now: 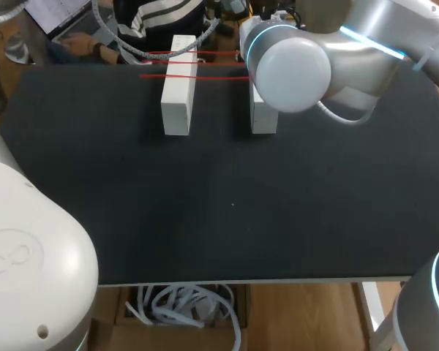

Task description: Grab the tape and strap the tape.

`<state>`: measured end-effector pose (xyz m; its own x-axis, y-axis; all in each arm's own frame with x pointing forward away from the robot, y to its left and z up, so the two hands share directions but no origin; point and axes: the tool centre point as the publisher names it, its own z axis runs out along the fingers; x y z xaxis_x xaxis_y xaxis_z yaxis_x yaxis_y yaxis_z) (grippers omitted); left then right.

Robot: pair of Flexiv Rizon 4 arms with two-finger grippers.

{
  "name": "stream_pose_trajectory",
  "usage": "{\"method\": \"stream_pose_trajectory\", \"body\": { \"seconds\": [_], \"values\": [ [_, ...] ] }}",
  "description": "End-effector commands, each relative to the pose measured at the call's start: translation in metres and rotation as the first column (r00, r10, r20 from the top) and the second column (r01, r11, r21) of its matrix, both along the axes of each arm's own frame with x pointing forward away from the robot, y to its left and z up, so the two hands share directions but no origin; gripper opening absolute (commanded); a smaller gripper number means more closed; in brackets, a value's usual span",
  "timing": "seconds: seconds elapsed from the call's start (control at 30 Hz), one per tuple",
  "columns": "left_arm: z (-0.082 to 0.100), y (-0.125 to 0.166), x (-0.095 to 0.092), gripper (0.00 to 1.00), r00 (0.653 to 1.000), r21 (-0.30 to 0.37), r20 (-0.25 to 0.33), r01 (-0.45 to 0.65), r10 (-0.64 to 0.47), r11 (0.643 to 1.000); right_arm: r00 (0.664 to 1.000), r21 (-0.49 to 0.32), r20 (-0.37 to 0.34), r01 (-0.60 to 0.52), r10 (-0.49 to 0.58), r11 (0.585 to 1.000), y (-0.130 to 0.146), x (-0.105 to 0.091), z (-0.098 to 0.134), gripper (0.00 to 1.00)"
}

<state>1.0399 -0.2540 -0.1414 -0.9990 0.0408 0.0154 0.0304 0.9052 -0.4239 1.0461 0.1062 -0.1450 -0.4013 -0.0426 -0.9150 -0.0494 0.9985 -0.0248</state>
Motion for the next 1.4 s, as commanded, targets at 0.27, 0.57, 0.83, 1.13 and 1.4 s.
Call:
{"method": "stream_pose_trajectory", "body": {
  "seconds": [0.27, 0.57, 0.83, 1.13, 1.4],
  "values": [
    [0.001, -0.002, 0.0, 0.0, 1.0, 0.004, -0.002, 0.0, 0.0, 1.0, 1.0, 0.006, -0.004, -0.013, 0.014, 1.0, 0.006, 0.005, 0.004, 0.0],
    [0.001, -0.002, 0.0, 0.0, 1.0, 0.004, -0.002, 0.0, 0.0, 1.0, 1.0, 0.007, -0.013, -0.019, 0.019, 1.0, 0.005, 0.003, 0.002, 0.0],
    [0.001, -0.002, 0.0, 0.0, 1.0, 0.004, -0.002, 0.0, 0.0, 1.0, 1.0, 0.02, -0.019, -0.019, 0.019, 1.0, 0.003, 0.001, 0.002, 0.0],
    [0.001, -0.002, 0.0, 0.0, 1.0, 0.004, -0.002, 0.0, 0.0, 1.0, 0.999, 0.043, -0.05, -0.01, 0.012, 0.999, -0.004, -0.002, -0.002, 1.0],
    [0.001, -0.002, 0.0, 0.0, 1.0, 0.004, -0.002, 0.0, 0.0, 1.0, 0.998, 0.063, -0.067, 0.002, 0.002, 0.998, -0.01, -0.006, -0.004, 1.0]
  ]
}}
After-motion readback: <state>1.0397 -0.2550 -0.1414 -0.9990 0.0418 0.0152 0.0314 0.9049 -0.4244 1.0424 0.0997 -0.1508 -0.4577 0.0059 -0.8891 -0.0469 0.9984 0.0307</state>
